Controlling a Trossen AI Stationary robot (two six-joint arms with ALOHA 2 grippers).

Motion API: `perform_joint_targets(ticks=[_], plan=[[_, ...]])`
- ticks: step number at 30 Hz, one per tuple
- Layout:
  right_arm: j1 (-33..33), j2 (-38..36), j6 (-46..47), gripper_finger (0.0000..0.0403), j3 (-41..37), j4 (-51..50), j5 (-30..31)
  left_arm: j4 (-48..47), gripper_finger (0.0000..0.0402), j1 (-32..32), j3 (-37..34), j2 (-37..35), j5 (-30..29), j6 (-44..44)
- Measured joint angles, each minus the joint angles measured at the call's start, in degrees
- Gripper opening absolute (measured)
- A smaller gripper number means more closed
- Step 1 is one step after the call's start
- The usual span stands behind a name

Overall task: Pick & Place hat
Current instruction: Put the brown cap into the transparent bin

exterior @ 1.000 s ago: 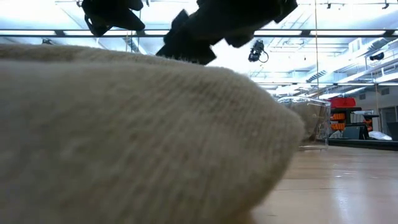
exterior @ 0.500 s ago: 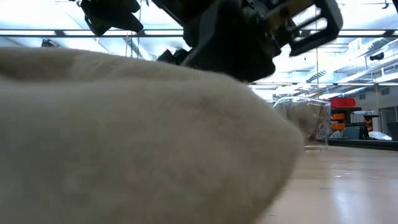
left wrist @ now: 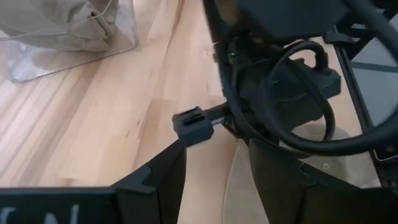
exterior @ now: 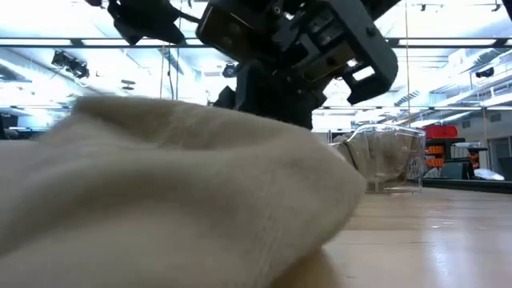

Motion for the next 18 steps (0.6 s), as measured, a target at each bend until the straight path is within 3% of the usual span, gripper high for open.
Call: perform_joint_targets(ticks=[7,18], plan=[[0.07,-7.18,1.44,0.0007,2.02,-13.66,11.55,-0.24,0.0179,0.19,0.00,0.00,-0.42,0.04],[0.39,-29.15,1.40,0.0005,2.46,-37.98,38.98,-0.76,0.0179,0.43,0.00,0.00,-0.66,3.05]])
